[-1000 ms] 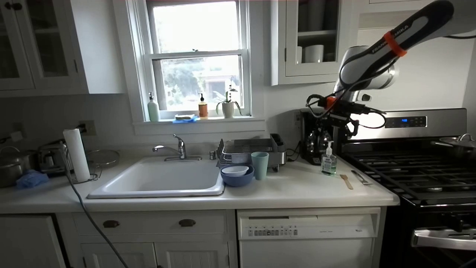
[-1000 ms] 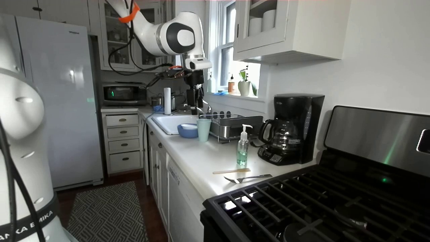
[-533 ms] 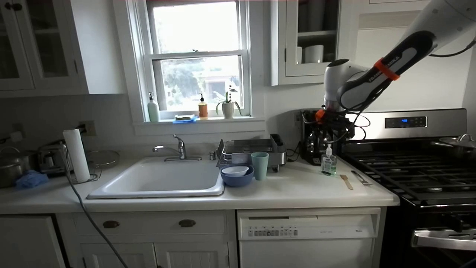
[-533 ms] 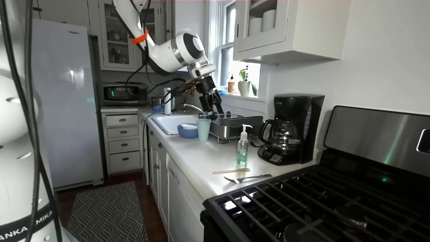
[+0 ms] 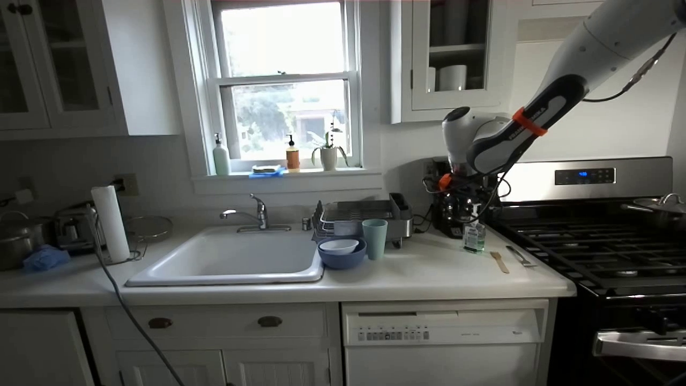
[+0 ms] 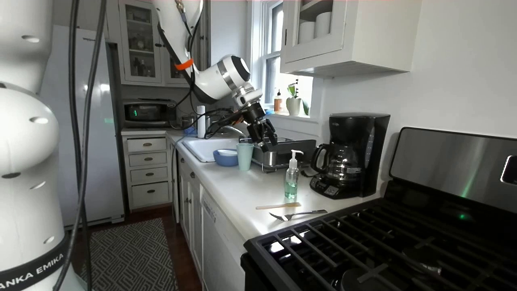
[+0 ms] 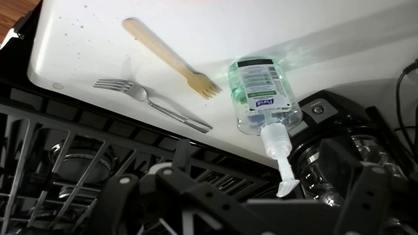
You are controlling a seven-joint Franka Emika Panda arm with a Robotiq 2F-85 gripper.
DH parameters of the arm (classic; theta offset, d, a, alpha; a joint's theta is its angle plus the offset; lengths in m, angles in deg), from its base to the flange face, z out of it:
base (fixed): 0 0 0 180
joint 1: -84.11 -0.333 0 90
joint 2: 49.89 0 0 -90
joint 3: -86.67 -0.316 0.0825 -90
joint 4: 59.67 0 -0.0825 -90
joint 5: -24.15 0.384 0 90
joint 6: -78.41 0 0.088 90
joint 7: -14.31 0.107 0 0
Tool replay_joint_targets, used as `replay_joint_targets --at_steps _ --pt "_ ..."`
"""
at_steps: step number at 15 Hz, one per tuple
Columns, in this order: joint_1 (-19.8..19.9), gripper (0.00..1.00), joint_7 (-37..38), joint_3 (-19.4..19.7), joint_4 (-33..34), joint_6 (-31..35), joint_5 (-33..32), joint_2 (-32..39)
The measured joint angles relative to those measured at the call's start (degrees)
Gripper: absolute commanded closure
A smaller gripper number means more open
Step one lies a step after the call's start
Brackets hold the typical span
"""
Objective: Shift the clear bottle to the left
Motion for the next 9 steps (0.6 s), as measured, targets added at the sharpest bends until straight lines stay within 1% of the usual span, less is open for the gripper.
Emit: replay_joint_targets --at_steps 4,9 --pt "-2.47 0.0 0.93 2.54 4.38 -1.12 -0.09 4.87" --pt "-3.72 0.0 1.12 5.42 9.13 -1.12 -0.1 9.73"
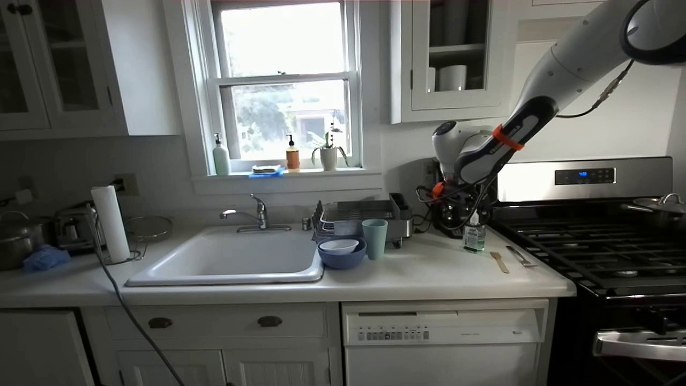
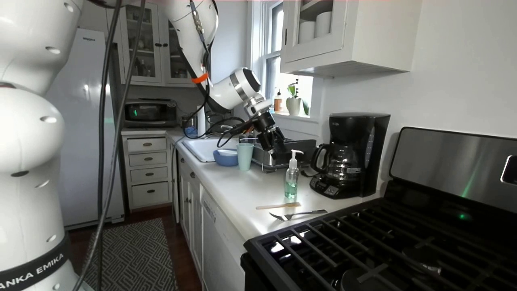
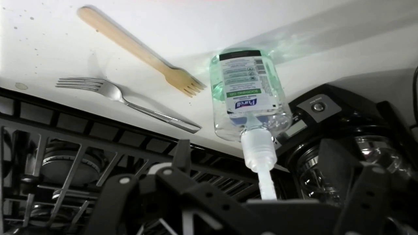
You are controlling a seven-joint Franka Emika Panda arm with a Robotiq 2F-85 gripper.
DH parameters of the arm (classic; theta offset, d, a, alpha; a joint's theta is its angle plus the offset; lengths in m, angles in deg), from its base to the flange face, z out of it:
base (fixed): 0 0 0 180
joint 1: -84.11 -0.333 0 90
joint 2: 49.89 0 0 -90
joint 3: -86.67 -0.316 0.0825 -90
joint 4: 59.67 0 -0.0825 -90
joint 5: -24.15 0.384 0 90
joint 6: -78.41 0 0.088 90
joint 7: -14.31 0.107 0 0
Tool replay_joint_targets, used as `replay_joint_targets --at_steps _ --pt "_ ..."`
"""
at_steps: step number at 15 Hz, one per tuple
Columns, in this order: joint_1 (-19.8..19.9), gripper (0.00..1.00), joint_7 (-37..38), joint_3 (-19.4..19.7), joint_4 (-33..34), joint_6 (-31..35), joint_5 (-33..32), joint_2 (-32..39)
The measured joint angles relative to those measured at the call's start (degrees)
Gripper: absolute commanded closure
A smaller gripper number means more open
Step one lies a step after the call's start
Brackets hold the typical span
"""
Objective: Shift the clear bottle to the left
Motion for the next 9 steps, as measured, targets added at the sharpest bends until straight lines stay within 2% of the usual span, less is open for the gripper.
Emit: replay_joint_targets --at_steps 6,7,8,9 --pt "-0.6 0.02 0.02 2.52 3.96 -0.29 0.0 4.09" --pt "-0.66 0.12 0.02 2.77 4.42 -0.33 0.0 4.67" --pt "-0.7 0.27 0.02 2.99 4.86 -0.35 0.0 5.22" --pt "-0.72 0.31 0.02 3.19 5.26 -0.37 0.0 5.73"
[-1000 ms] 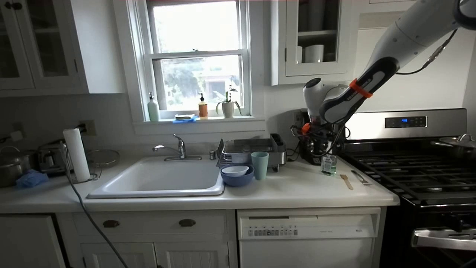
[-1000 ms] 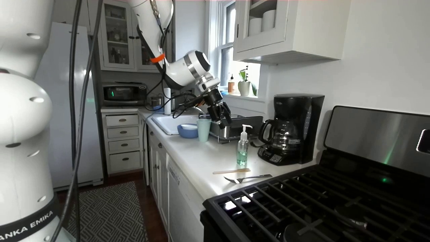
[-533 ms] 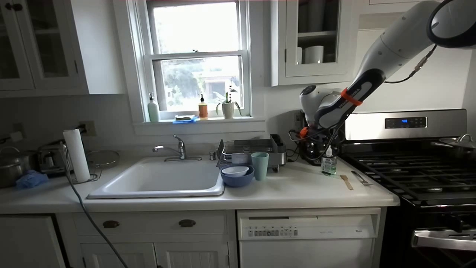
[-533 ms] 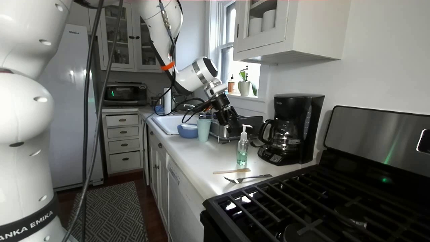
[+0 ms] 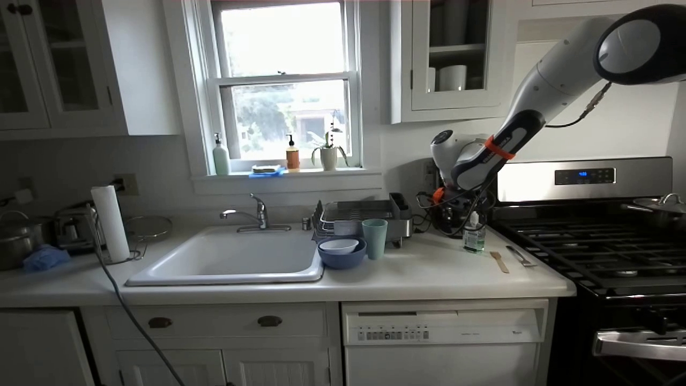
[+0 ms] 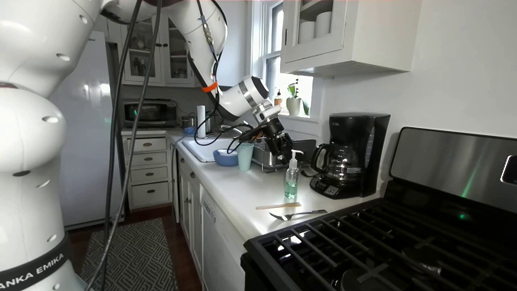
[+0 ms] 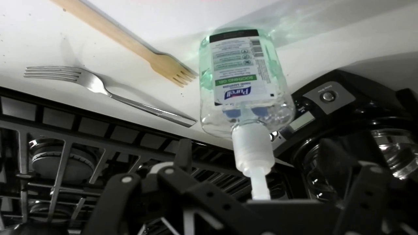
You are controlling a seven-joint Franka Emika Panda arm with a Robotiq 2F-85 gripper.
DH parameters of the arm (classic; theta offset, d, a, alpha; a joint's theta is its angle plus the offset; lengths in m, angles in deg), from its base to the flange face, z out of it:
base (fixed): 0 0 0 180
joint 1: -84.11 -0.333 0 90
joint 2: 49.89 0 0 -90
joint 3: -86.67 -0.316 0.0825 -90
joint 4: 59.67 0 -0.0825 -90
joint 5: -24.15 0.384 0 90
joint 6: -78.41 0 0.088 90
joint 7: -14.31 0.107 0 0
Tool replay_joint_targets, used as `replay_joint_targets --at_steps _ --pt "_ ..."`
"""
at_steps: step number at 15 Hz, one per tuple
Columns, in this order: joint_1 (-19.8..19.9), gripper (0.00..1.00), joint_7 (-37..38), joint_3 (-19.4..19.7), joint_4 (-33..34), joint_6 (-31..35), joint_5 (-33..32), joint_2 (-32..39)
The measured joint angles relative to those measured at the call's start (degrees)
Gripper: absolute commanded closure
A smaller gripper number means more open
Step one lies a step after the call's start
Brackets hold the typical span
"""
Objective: Shift the clear bottle to the left
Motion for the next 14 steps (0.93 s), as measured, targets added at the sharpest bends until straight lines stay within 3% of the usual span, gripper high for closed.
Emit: replay_joint_targets --at_steps 9,14 --pt "-0.53 0.94 0.0 1.49 2.06 -0.44 0.0 2.09" --pt "-1.4 0.92 0.0 1.65 2.86 -1.88 0.12 2.14"
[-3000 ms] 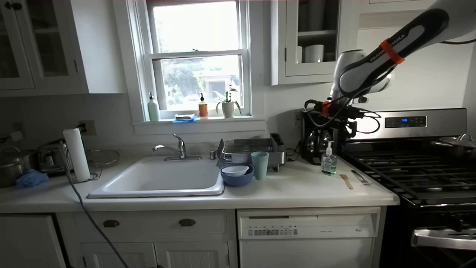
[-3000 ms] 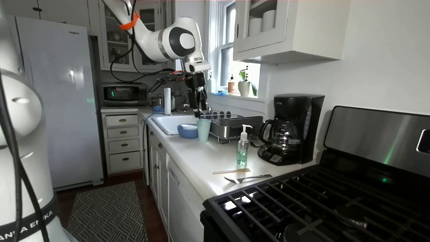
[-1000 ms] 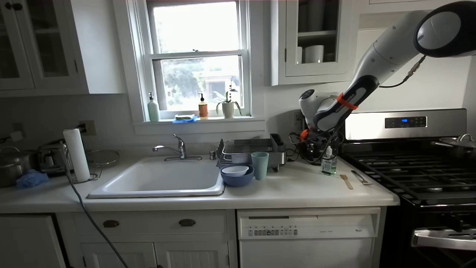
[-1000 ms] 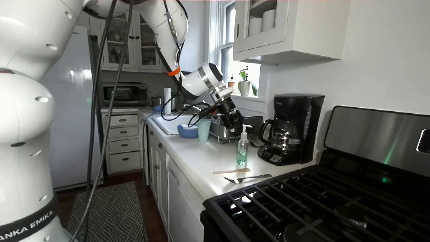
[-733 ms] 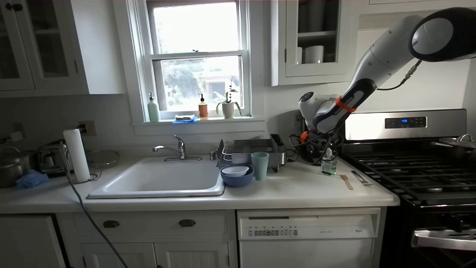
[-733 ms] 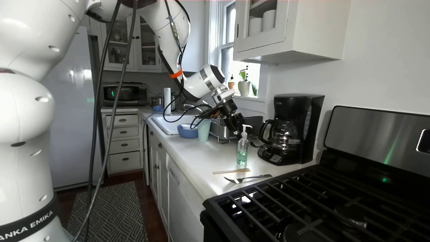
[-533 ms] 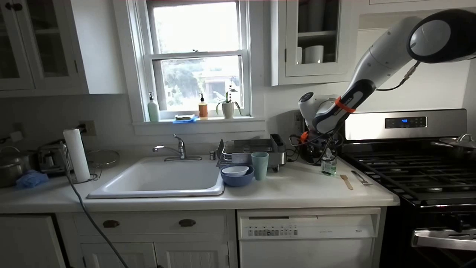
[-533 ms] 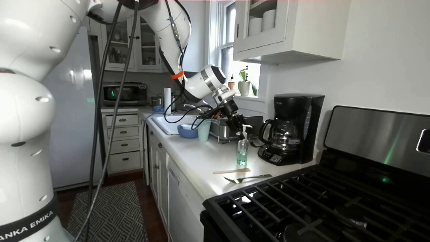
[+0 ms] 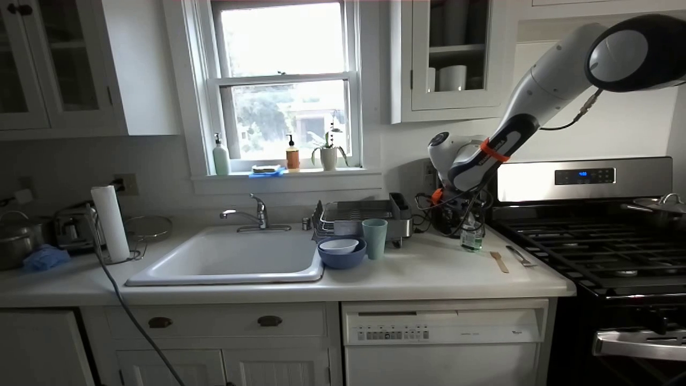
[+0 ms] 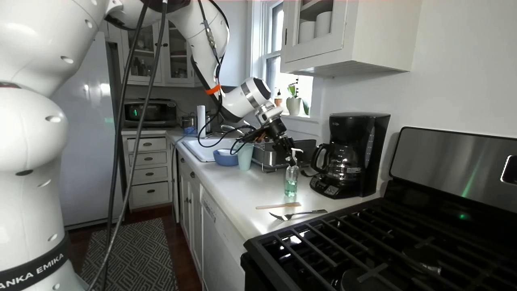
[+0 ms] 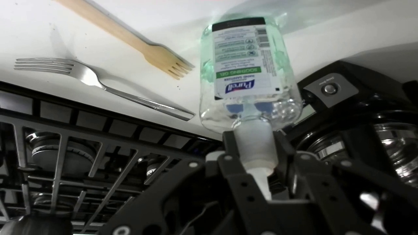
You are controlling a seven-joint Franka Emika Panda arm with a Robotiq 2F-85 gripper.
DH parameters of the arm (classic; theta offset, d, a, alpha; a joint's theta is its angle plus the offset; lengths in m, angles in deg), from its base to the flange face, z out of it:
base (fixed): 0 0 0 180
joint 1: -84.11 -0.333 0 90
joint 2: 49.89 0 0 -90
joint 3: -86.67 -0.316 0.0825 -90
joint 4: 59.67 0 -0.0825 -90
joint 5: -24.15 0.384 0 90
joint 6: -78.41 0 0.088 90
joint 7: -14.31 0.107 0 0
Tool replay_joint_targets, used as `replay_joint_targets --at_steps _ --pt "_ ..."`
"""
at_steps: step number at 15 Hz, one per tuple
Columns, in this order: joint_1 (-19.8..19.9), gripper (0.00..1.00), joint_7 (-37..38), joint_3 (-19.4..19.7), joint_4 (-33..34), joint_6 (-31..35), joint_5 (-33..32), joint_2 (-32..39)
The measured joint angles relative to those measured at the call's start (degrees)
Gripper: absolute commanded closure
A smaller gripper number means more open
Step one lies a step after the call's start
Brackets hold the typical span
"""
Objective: Shift the clear bottle to the left
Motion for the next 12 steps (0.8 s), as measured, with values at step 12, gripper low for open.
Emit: replay_joint_targets --at_steps 12 --pt "-5.26 0.92 9.08 -2.71 16.18 -19.07 12.15 2.52"
